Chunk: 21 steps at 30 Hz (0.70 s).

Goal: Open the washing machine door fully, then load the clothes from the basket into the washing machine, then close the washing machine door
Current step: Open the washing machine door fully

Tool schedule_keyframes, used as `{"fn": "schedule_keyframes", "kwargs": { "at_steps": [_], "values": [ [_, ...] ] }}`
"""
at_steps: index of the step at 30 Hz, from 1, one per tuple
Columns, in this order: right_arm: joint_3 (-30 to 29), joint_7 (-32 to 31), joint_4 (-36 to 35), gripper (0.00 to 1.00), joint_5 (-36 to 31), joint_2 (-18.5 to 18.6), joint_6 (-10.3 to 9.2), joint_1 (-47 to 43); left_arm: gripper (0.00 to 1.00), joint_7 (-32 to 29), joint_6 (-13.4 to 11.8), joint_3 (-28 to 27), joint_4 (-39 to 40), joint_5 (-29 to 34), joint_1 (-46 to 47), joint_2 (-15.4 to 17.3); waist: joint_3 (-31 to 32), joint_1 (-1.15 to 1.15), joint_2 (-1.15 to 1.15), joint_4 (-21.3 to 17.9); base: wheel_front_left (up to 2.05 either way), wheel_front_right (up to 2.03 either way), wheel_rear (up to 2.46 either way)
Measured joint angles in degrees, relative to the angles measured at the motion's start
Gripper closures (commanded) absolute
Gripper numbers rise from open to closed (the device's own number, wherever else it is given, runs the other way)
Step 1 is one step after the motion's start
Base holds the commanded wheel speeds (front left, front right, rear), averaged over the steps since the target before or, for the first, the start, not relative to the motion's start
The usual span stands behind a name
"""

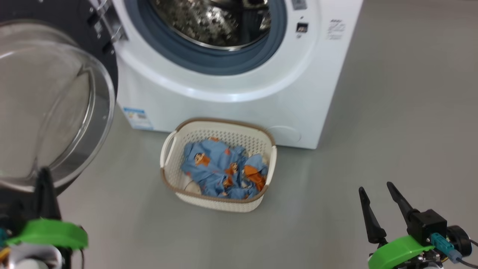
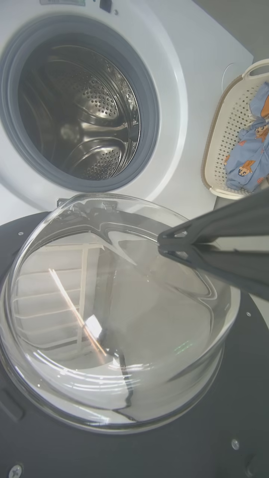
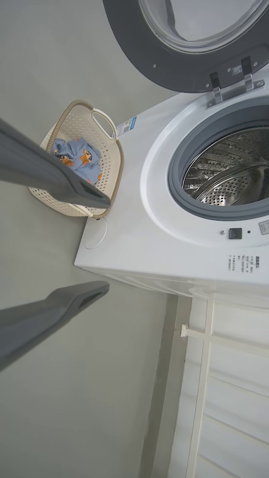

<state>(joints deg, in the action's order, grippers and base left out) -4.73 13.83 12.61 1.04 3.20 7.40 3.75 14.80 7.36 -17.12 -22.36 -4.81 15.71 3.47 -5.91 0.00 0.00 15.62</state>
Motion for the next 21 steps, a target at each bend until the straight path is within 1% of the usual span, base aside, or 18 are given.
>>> {"fn": "schedule_keyframes", "kwargs": {
  "at_steps": [7,14,19,21],
  "values": [
    [0.44,0.47,0.98,0.00,2.54,-0.31,0.00,-0.78,1.00,-0.01,0.00,4.45,3.75,-0.22,-8.06,-1.20,3.94,0.00,0.00,-4.25,0.00,0.00,0.00],
    [0.83,0.48,0.09,0.00,3.26,-0.42,0.00,-2.63,1.00,-0.01,-0.12,9.32,6.35,-2.92,-12.84,-1.36,6.67,0.00,0.00,-8.83,0.00,0.00,0.00],
    [1.09,0.48,-0.83,0.00,4.23,-0.44,0.00,-2.69,1.00,-0.01,-1.74,12.28,7.93,-4.86,-14.58,-1.35,7.76,0.00,0.00,-11.38,0.00,0.00,0.00],
    [1.30,0.48,-1.02,0.00,4.27,-0.45,0.00,-2.70,1.00,-0.01,-2.16,13.51,8.38,-6.73,-15.00,-1.35,7.98,0.00,0.00,-12.14,0.00,0.00,0.00]
  ]
}}
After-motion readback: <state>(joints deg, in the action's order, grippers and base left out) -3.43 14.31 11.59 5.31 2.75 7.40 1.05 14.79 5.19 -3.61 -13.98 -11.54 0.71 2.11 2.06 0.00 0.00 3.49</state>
